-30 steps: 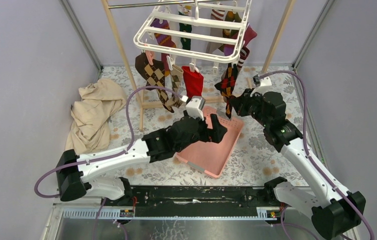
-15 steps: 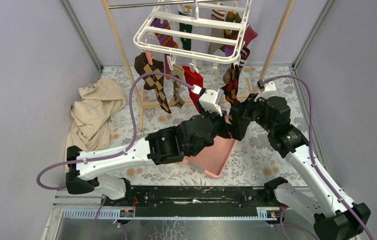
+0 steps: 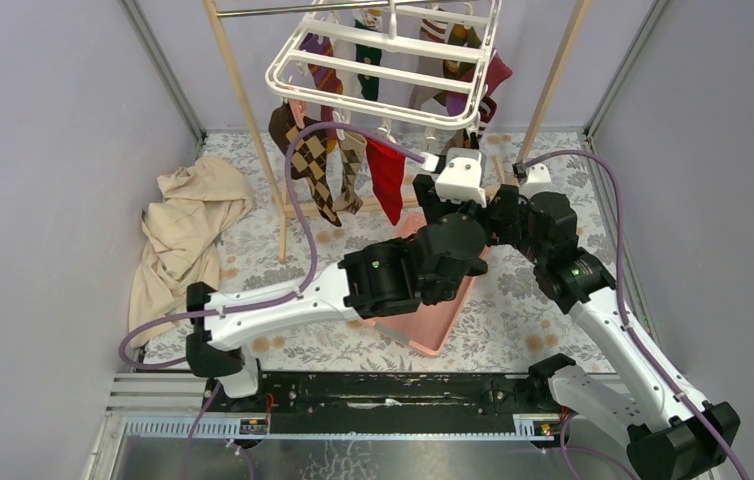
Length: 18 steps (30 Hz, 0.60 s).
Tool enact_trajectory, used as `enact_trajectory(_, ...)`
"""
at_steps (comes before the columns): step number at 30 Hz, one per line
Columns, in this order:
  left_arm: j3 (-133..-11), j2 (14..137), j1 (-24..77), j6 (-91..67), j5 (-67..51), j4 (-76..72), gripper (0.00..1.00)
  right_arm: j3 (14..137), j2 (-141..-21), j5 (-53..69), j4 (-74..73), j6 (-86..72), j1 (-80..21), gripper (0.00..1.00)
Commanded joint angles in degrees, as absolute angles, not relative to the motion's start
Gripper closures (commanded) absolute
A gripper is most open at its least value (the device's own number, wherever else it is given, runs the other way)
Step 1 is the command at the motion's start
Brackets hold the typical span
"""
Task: Remove the socks clipped to the hanger
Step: Remove the sock from the hanger.
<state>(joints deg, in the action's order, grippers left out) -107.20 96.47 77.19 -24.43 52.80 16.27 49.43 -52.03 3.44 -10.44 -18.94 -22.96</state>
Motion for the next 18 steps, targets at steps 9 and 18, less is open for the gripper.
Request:
enact_trajectory(9,-111.4,100.8,73.7,-16.4,61.1,8.5,0.04,56.1,-53.6,1.7,-12.7,-15.1,-23.6,1.0)
enact_trajectory(18,-107.5,96.7,68.5,-17.7,61.3,7.9,0.05,58.4,-54.5,2.8,-13.7,-13.7,-24.1,1.0)
